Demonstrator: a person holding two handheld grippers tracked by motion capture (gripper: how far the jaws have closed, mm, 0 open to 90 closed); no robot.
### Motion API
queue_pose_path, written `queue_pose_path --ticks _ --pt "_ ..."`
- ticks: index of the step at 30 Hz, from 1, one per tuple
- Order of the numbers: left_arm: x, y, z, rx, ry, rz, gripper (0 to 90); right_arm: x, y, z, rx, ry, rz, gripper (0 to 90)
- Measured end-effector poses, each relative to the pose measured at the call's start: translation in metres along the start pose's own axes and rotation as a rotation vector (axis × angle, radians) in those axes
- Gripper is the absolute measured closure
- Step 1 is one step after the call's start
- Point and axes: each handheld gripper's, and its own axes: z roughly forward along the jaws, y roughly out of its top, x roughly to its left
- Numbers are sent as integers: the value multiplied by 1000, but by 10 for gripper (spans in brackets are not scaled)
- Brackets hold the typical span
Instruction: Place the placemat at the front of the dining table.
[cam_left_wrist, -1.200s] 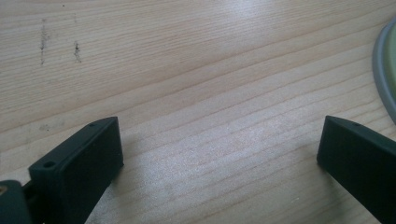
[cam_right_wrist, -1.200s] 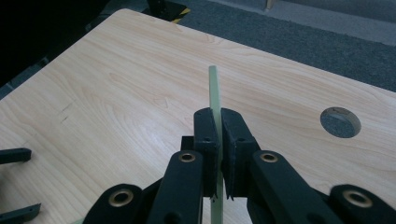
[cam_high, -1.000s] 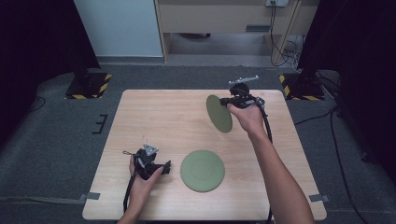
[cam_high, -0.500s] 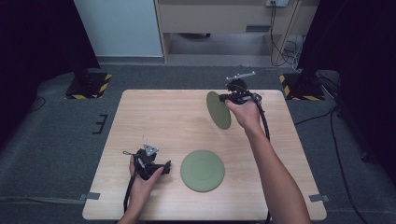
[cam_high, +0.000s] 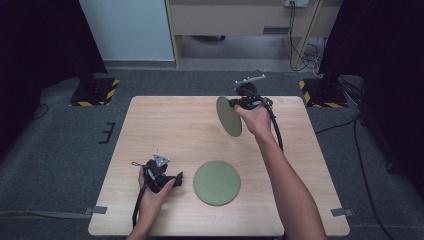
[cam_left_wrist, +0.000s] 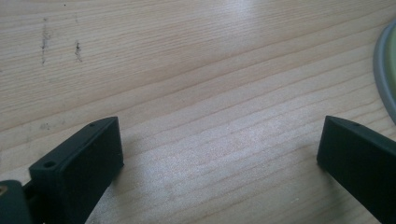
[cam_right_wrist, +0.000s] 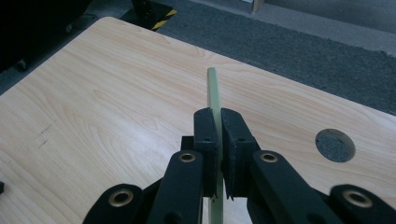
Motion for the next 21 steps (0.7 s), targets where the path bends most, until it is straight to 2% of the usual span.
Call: queue_pose_path --ticks 12,13,15,17,19,21 --pt "0 0 0 -1 3 -3 0 12 10 25 8 -20 -14 861" --pt "0 0 0 -1 2 -3 0 17 13 31 7 -13 -14 861" --pt "0 0 0 -1 1 -2 0 19 14 33 6 -11 -17 861" --pt "0 -1 -1 -3 0 -2 0 30 17 44 -7 -5 -11 861" --pt "-1 -1 -1 -2 0 -2 0 32 17 47 -11 0 -3 860" --pt "-1 -1 -1 -2 0 -3 0 44 20 57 -24 14 4 860"
